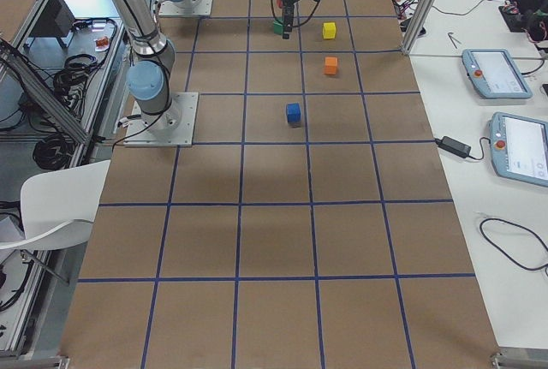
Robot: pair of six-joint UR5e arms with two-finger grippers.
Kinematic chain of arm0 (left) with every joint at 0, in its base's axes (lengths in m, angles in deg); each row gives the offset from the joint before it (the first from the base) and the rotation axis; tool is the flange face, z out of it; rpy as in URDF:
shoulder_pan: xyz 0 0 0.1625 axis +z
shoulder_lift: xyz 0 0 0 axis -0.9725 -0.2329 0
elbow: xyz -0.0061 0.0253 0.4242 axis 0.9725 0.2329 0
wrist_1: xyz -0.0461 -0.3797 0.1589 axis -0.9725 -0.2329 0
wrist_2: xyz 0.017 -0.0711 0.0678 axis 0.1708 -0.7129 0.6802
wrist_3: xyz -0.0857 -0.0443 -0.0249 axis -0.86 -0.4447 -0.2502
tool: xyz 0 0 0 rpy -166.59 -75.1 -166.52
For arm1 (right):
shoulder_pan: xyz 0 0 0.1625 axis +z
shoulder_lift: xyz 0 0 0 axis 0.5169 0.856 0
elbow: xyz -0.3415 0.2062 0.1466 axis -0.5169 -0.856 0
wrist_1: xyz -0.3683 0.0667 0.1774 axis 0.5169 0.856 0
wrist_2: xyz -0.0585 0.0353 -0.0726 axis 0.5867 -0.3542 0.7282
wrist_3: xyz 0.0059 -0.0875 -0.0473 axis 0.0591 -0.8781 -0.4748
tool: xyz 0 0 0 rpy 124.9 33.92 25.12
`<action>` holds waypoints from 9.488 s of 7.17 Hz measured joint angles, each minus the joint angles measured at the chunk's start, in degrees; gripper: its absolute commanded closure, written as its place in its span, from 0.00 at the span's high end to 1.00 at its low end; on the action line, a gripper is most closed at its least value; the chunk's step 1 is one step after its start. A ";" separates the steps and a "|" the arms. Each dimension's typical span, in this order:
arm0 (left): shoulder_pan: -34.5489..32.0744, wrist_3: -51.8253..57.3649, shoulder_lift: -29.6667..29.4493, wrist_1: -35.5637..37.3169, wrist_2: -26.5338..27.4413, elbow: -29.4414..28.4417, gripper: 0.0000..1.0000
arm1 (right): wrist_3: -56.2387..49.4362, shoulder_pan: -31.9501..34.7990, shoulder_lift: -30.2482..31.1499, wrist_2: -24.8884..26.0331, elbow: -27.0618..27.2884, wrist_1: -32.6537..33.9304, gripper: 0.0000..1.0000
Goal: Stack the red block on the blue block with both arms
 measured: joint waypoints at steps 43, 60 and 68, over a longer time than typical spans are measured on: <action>-17.50 -28.64 -25.84 29.18 -7.50 4.31 0.00 | -0.09 -0.01 -0.39 -0.18 0.09 1.11 1.00; -14.62 -25.04 -23.03 21.62 -2.64 0.68 1.00 | -0.29 0.05 -2.14 -0.96 2.15 2.15 1.00; 0.42 -2.65 0.43 0.20 -1.38 1.05 1.00 | 4.01 14.59 -22.28 -0.91 -1.47 27.09 1.00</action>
